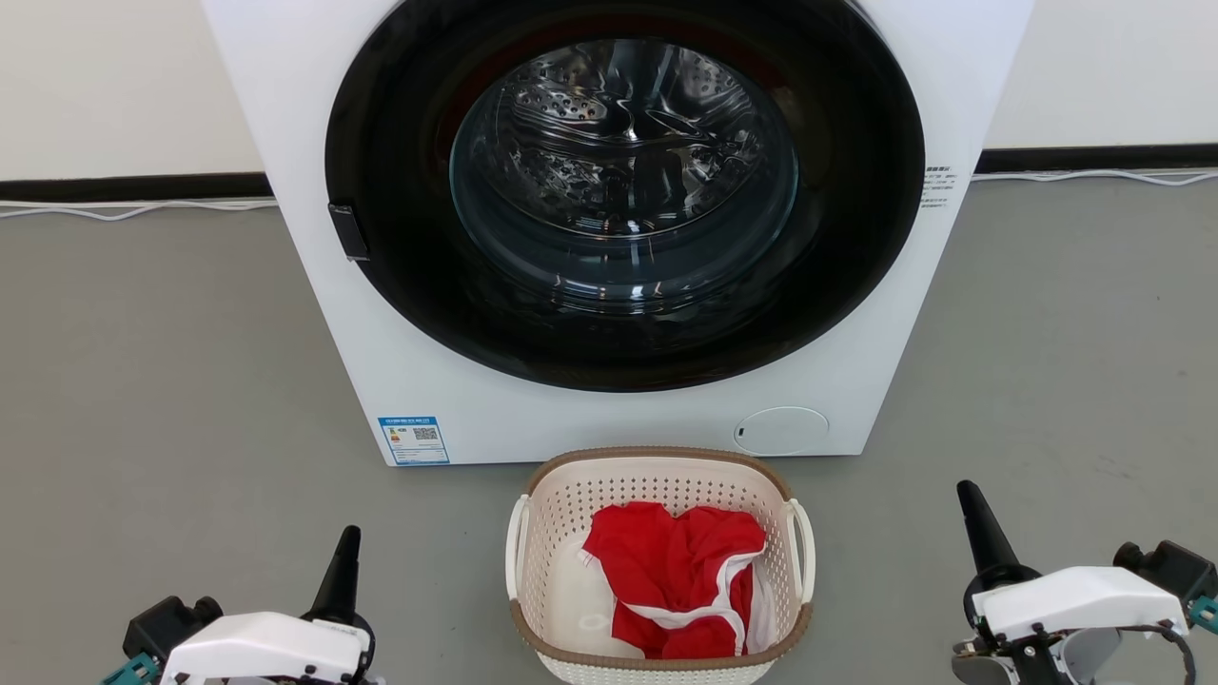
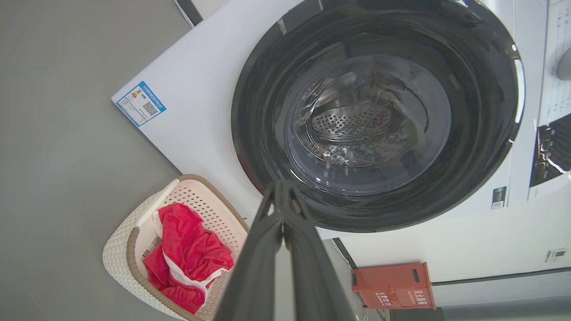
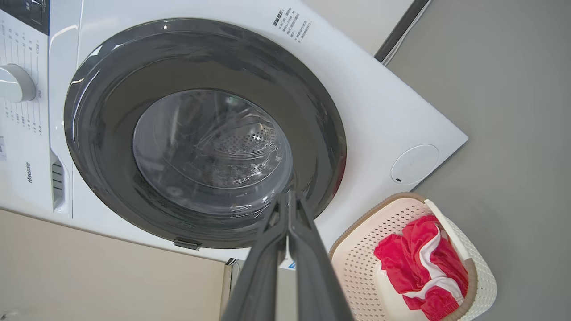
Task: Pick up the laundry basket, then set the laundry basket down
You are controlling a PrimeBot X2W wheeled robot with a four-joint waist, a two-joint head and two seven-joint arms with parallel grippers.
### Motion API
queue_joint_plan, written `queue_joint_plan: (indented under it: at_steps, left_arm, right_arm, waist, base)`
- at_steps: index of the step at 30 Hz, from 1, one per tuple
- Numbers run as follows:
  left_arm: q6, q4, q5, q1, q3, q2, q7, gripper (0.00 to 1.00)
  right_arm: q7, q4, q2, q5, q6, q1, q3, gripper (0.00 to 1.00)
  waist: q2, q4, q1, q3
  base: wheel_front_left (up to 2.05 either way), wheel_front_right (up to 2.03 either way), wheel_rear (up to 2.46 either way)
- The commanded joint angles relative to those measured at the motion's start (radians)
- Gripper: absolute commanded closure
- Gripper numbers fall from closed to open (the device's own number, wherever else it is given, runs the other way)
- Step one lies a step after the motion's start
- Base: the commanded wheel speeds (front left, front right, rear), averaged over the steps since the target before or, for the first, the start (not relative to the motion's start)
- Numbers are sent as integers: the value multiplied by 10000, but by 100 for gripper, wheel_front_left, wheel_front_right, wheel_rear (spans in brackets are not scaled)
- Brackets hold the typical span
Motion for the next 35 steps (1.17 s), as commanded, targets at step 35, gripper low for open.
queue_joint_plan:
  at_steps: [35]
  left_arm:
    - [-712,-669,-3645,-622,828,42,882,100]
  right_arm:
    - [412,-702,-42,4528,67,-259,-124,100]
  waist:
    - [-1,35,0,108]
  base:
    - [0,0,0]
